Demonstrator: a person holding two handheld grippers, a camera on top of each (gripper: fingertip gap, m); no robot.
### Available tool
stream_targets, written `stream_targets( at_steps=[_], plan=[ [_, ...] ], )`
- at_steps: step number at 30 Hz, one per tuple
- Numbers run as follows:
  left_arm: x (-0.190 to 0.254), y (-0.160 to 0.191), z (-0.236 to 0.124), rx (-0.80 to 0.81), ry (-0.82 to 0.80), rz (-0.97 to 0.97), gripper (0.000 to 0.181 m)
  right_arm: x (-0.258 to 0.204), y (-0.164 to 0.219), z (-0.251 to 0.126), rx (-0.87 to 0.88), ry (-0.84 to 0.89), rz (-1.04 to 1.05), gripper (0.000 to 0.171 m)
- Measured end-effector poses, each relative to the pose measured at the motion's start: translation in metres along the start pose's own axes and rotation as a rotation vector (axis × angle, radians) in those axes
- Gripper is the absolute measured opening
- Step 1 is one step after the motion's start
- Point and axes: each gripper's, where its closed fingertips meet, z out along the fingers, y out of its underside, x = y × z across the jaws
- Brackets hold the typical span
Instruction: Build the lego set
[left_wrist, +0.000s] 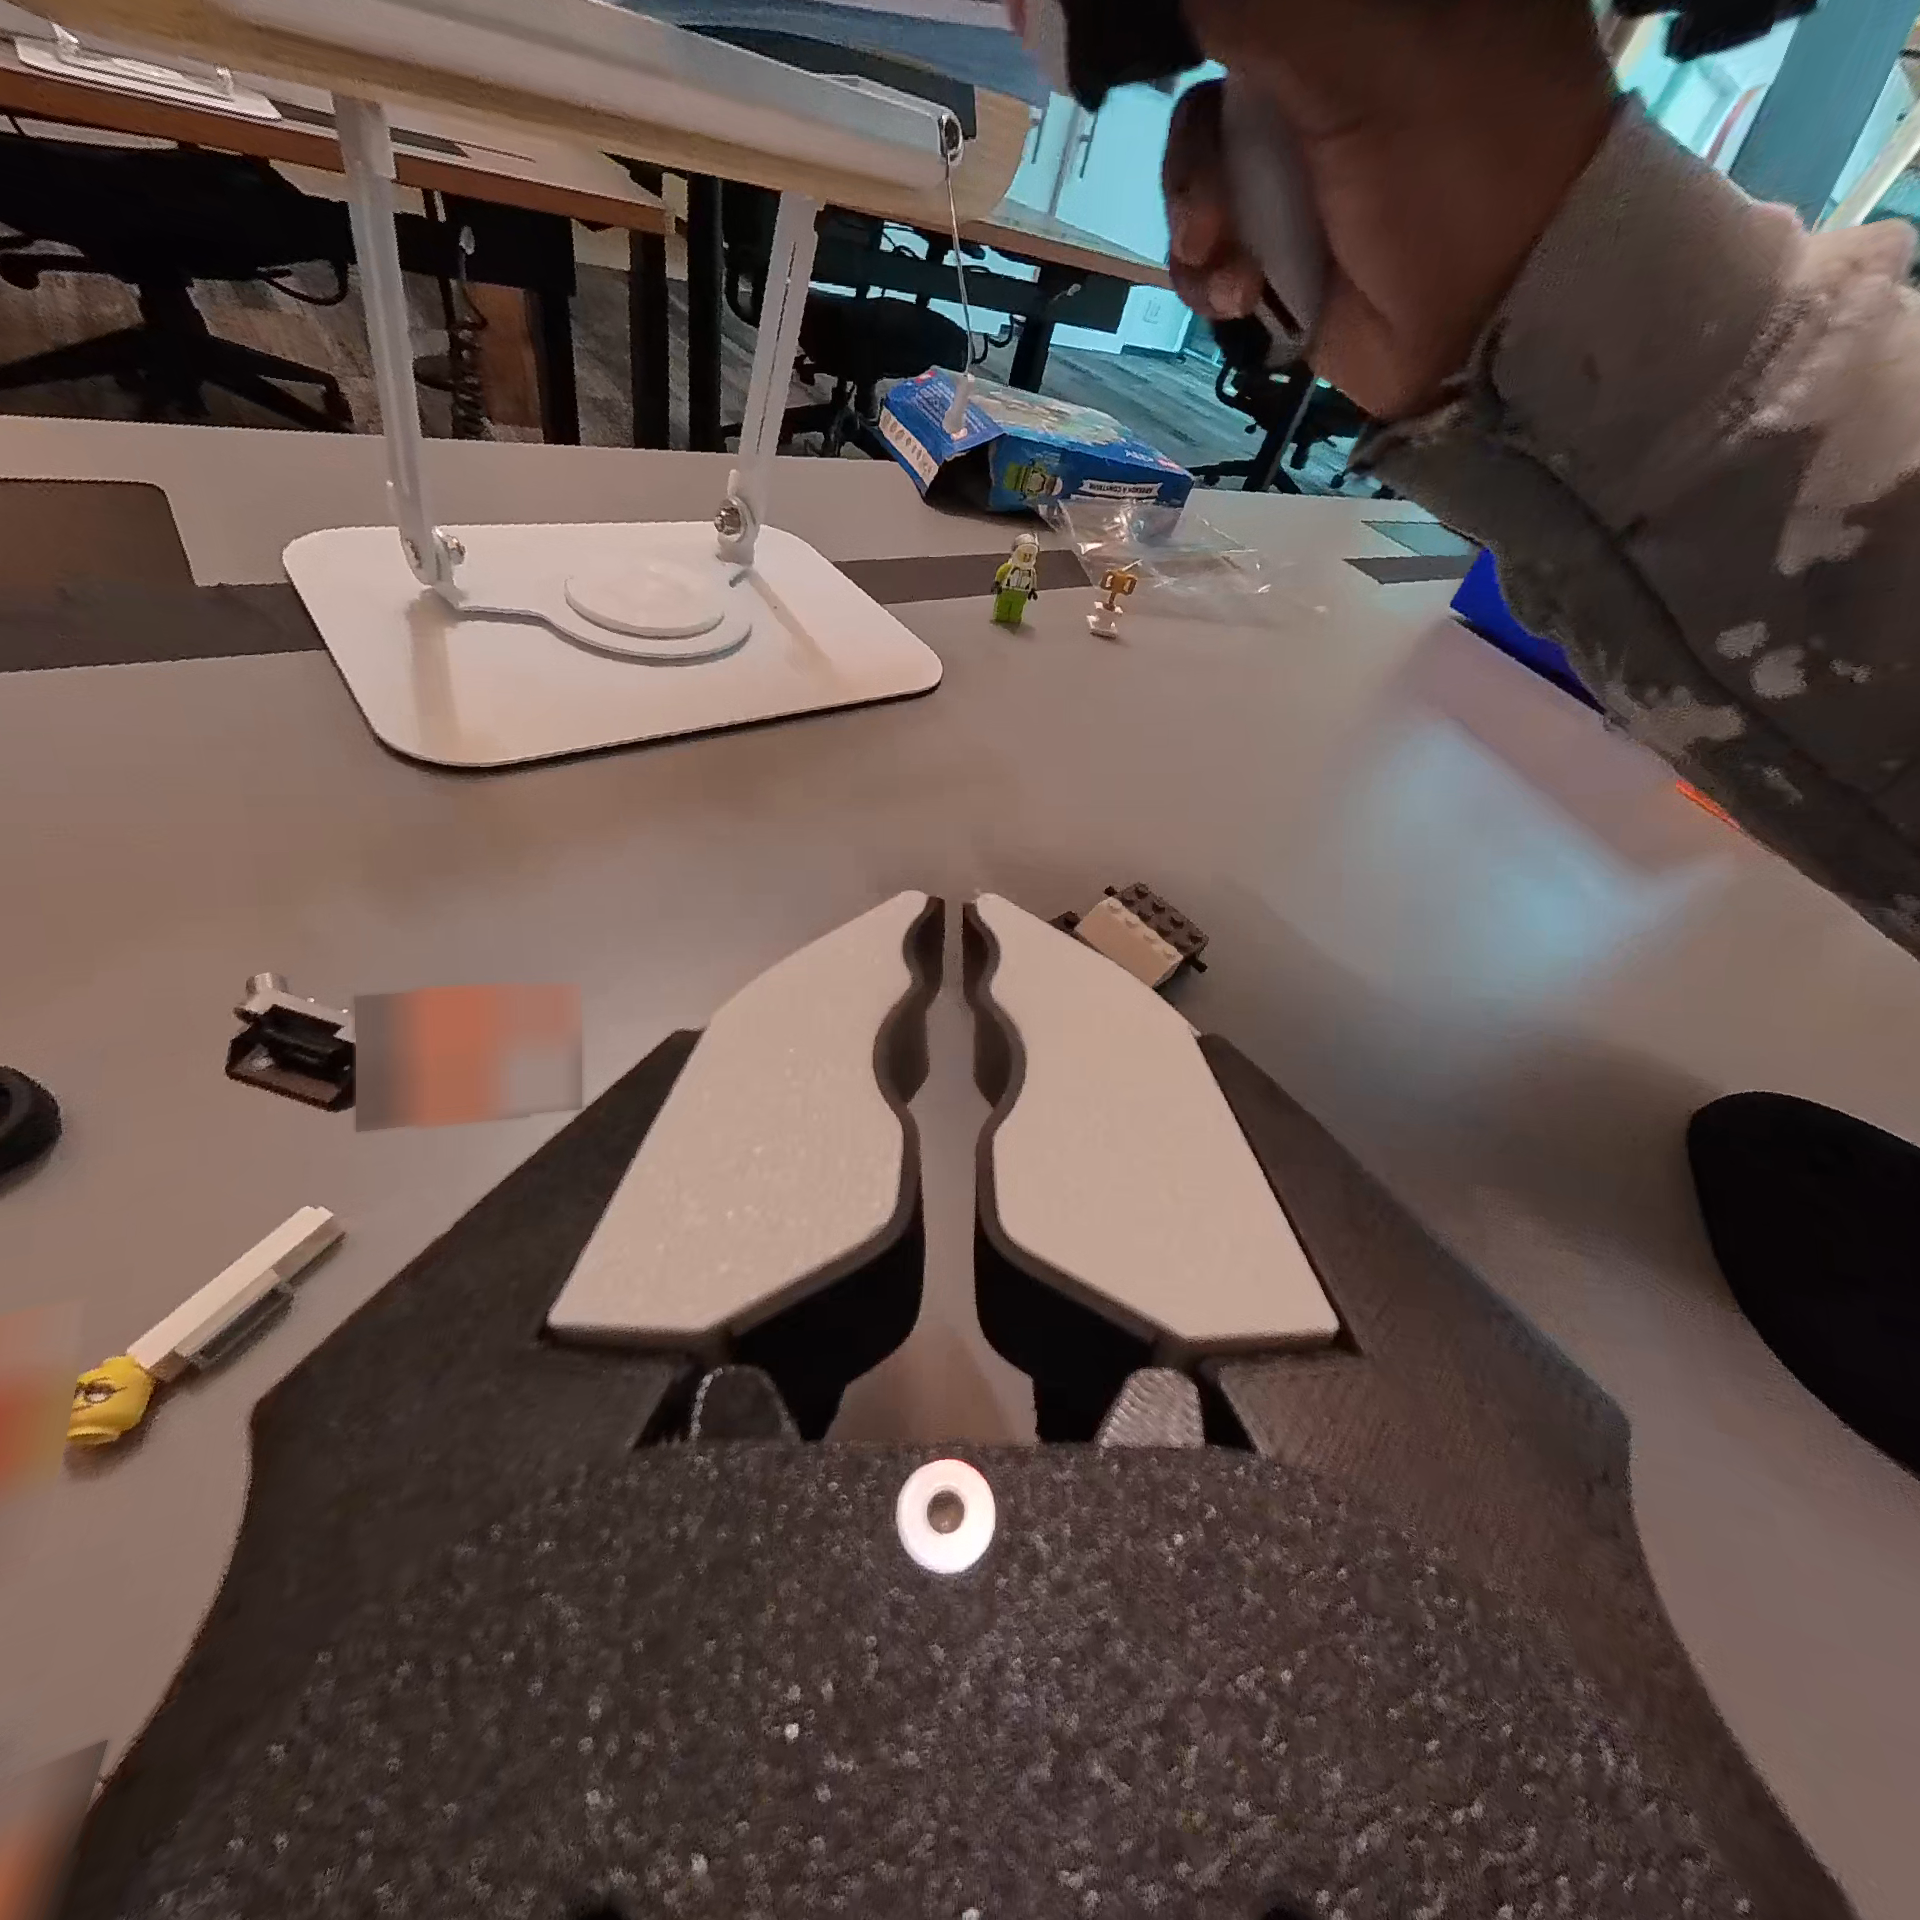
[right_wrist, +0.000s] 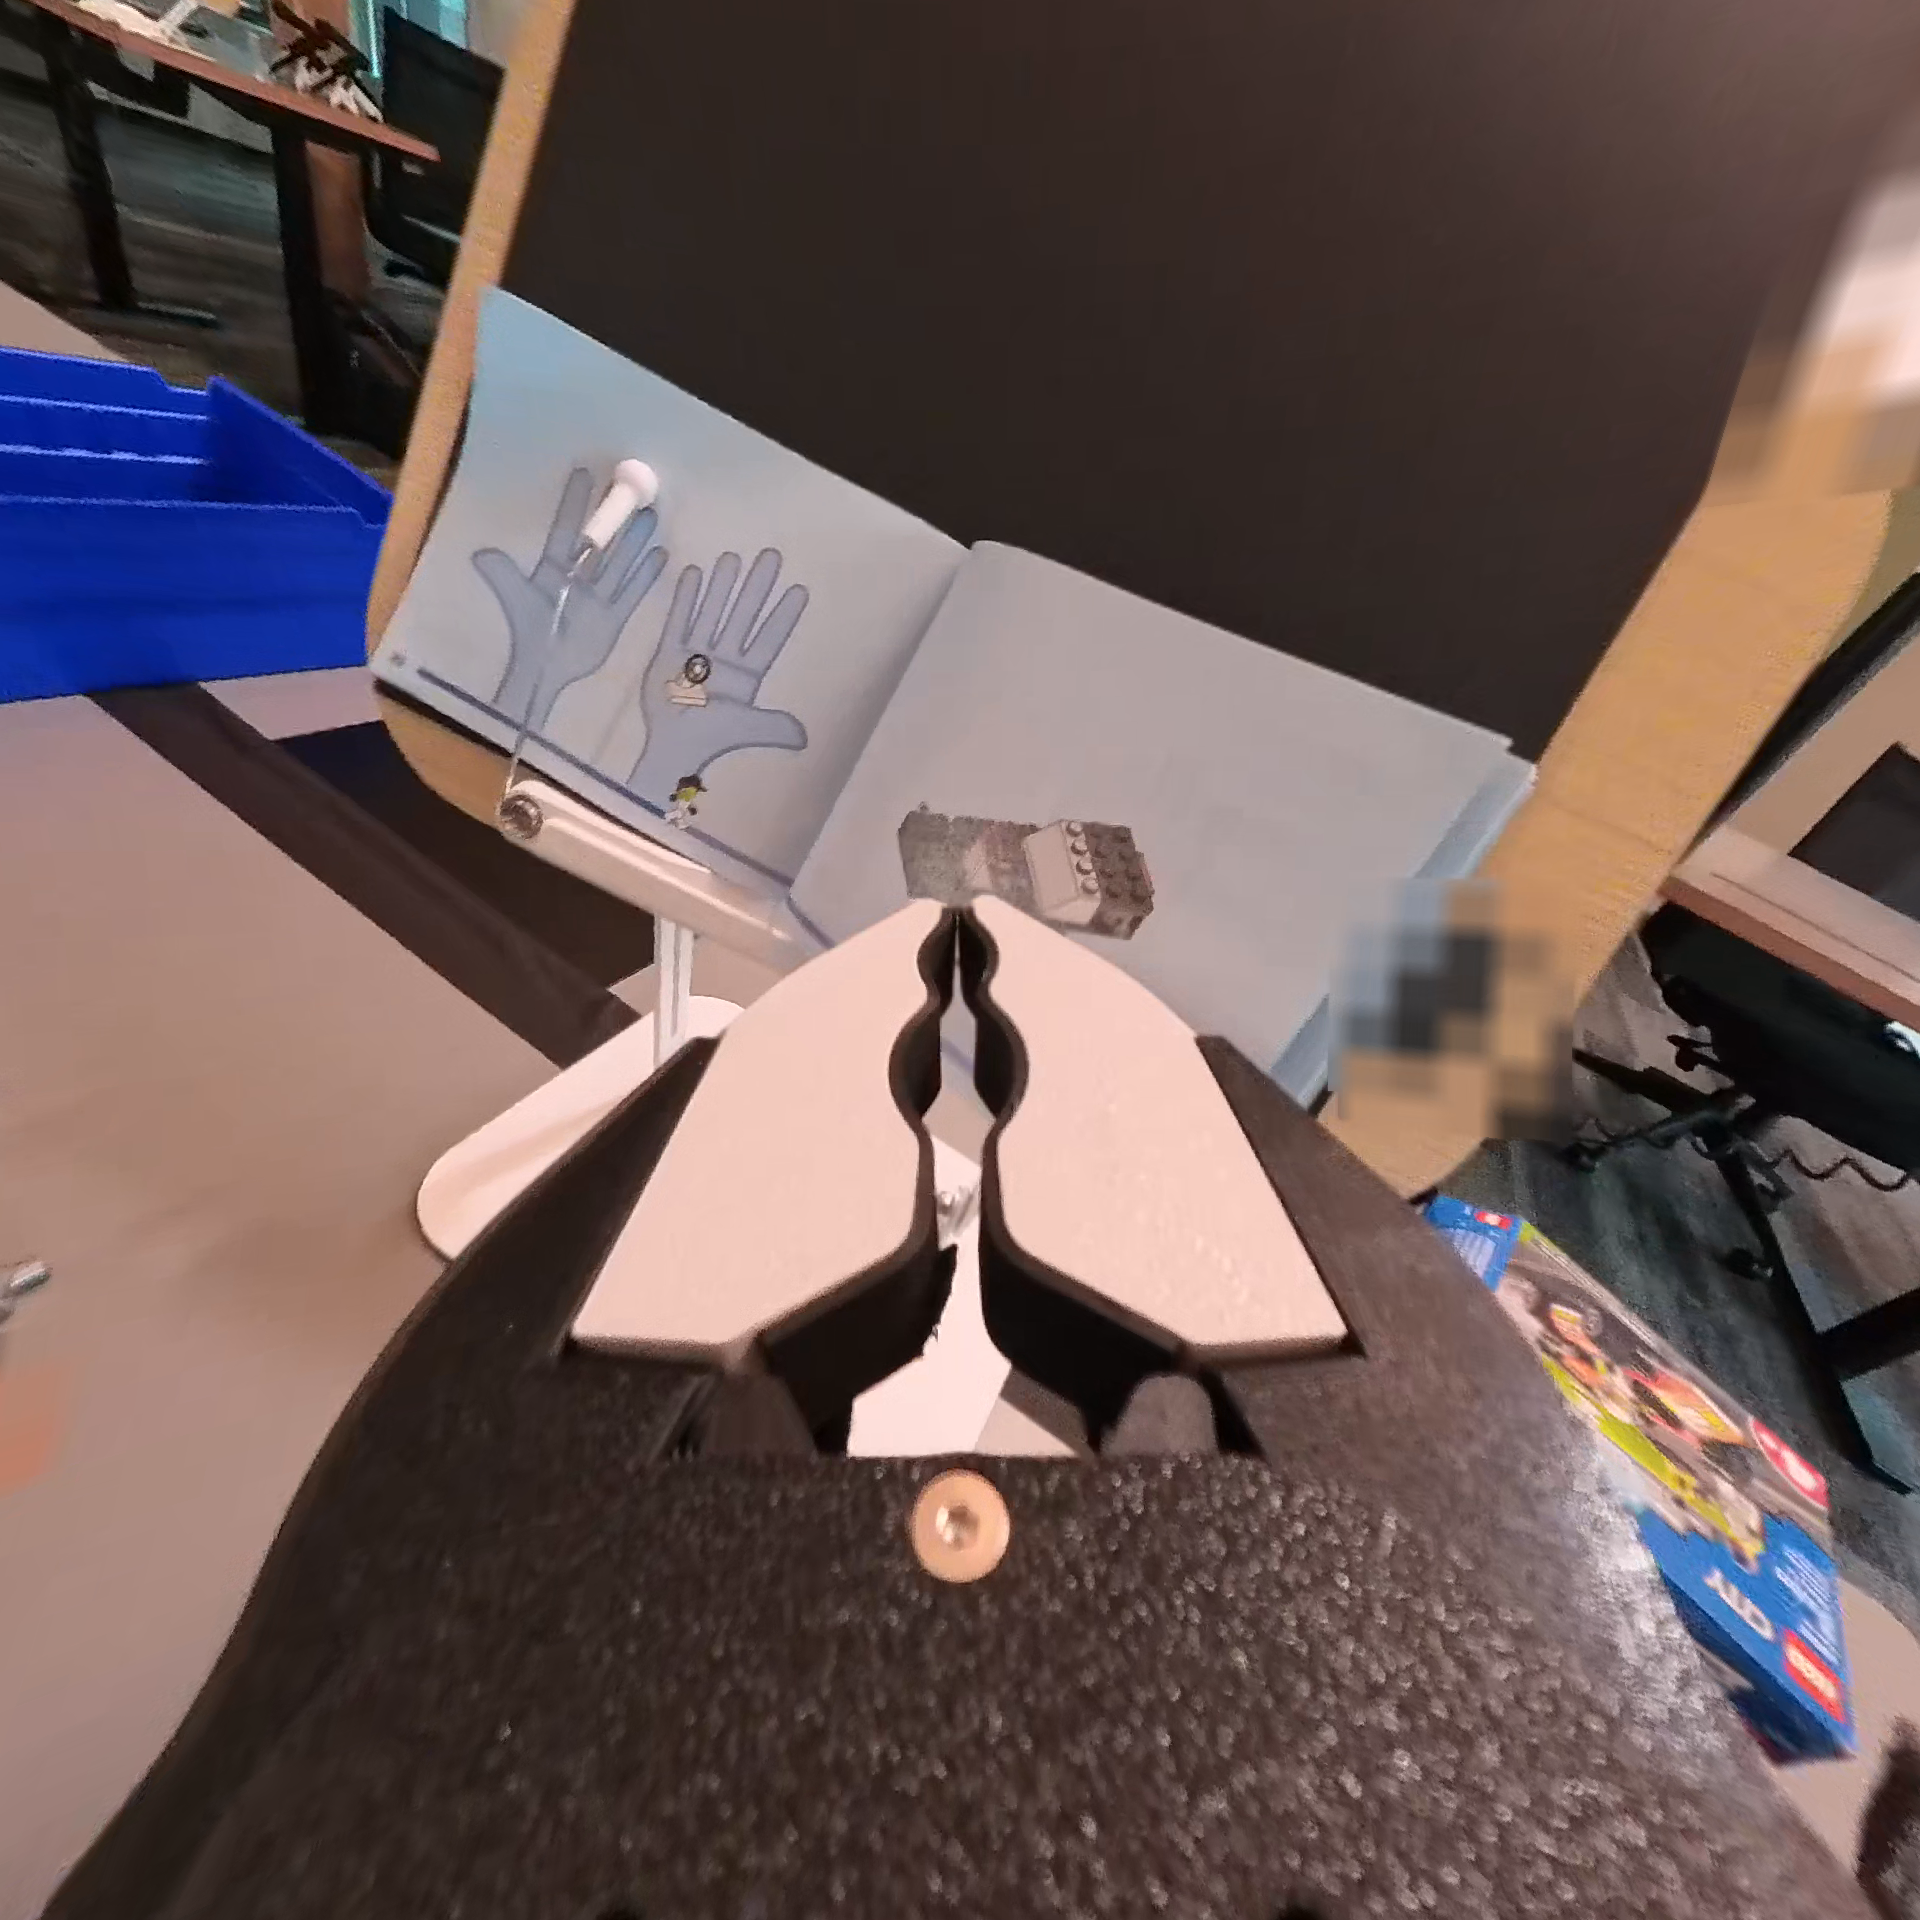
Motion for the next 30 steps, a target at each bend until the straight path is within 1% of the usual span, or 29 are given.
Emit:
stream_targets(
  at_steps=[7,18,23,25,29,30],
  plan=[
    [0.002,-0.003,-0.001,0.007,0.011,-0.001,0.003,0.01,0.009,0.019,-0.043,0.018,0.0,0.0],
    [0.001,-0.003,-0.002,0.008,0.017,-0.018,0.003,0.004,0.012,0.023,-0.042,0.009,-0.031,0.0],
    [-0.001,-0.001,-0.002,0.008,0.015,-0.025,0.003,0.006,0.012,0.017,-0.016,0.008,-0.031,0.001],
    [0.001,-0.005,-0.003,0.029,0.015,-0.005,0.003,0.007,0.009,0.01,0.016,-0.007,-0.048,0.005],
    [-0.001,-0.018,-0.001,0.04,-0.015,0.099,0.005,0.017,0.008,-0.01,0.058,-0.037,-0.143,0.026],
    [-0.003,-0.024,0.0,0.042,-0.026,0.126,0.006,0.023,0.009,-0.015,0.064,-0.03,-0.157,0.029]
  ],
)
